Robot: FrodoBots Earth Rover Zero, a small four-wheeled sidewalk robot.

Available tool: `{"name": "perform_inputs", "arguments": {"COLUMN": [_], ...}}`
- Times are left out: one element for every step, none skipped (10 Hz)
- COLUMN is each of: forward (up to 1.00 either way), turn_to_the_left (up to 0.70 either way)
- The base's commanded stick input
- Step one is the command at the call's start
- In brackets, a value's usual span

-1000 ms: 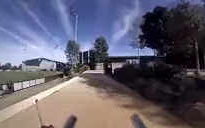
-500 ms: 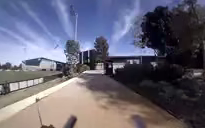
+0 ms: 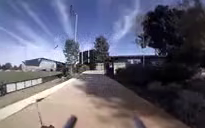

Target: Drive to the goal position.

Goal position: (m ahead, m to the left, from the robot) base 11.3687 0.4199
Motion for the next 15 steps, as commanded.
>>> {"name": "perform_inputs", "arguments": {"forward": [1.00,1.00,1.00,1.00,1.00,1.00,1.00,1.00,1.00,1.00,1.00,1.00,1.00,1.00,1.00], "turn_to_the_left": [0.00,0.00,0.00,0.00,0.00,0.00,0.00,0.00,0.00,0.00,0.00,0.00,0.00,0.00,0.00]}}
